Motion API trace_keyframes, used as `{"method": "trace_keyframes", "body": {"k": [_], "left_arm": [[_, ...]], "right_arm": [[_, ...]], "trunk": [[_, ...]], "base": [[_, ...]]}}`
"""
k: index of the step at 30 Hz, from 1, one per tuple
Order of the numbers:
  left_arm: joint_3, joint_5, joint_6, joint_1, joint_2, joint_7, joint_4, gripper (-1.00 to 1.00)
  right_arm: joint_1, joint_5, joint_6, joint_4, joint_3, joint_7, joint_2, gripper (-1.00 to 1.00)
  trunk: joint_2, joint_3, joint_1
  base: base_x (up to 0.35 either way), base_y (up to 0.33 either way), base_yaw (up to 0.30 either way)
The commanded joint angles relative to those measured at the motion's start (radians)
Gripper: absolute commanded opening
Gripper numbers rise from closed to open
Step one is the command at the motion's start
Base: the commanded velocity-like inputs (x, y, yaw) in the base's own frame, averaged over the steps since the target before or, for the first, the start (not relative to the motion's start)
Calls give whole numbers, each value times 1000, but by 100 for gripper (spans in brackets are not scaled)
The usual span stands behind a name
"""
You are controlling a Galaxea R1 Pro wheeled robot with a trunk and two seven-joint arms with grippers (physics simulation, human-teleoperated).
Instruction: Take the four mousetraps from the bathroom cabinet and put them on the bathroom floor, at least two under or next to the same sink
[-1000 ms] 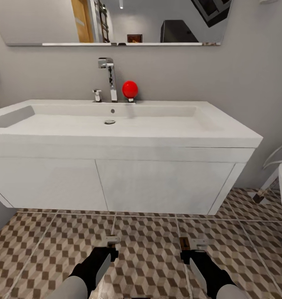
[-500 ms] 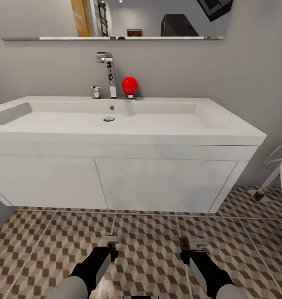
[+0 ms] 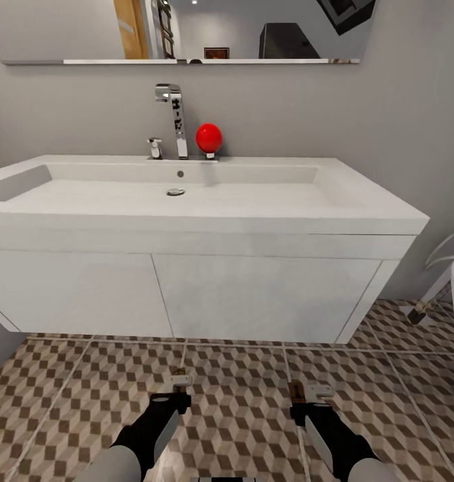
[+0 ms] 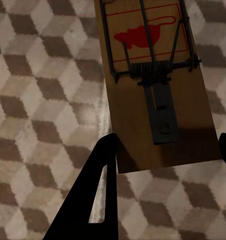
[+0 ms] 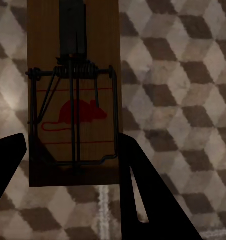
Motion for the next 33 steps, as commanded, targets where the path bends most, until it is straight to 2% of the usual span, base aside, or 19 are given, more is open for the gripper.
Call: {"method": "trace_keyframes", "body": {"k": [1,6,14,26,33], "left_arm": [[2,-6,6,0,-1,1,-1,-100],[1,-6,6,0,-2,1,0,-100],[2,-5,6,0,-2,1,-2,-100],[2,-6,6,0,-1,2,-5,-100],[2,-6,6,0,-1,2,-5,-100]], "right_arm": [[0,-6,6,-2,6,-8,0,-100],[0,-6,6,-2,6,-8,0,-100],[0,-6,6,-2,6,-8,0,-100],[0,-6,6,-2,6,-8,-1,-100],[0,-6,6,-2,6,-8,-1,-100]], "trunk": [[0,-1,0],[0,-1,0],[-2,-32,3],[-2,-32,3],[-4,-59,7]], "base": [[0,0,0],[0,0,0],[0,0,0],[0,0,0],[0,0,0]]}}
